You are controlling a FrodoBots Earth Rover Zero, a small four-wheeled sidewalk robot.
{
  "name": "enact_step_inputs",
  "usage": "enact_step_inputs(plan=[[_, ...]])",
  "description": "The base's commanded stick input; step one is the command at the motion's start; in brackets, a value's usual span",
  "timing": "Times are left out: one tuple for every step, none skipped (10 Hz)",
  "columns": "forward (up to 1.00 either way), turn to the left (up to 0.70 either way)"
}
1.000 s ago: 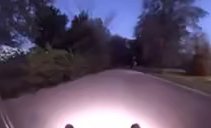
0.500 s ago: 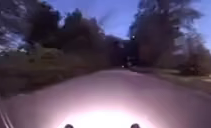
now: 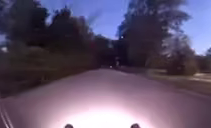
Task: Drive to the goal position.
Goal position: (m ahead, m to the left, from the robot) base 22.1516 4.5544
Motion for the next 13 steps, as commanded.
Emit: enact_step_inputs(plan=[[1.0, 0.0], [1.0, 0.0], [1.0, 0.0], [1.0, 0.0], [1.0, 0.0], [1.0, 0.0], [1.0, 0.0], [1.0, 0.0], [1.0, -0.36], [1.0, -0.4], [1.0, -0.4], [1.0, -0.4], [1.0, -0.37]])
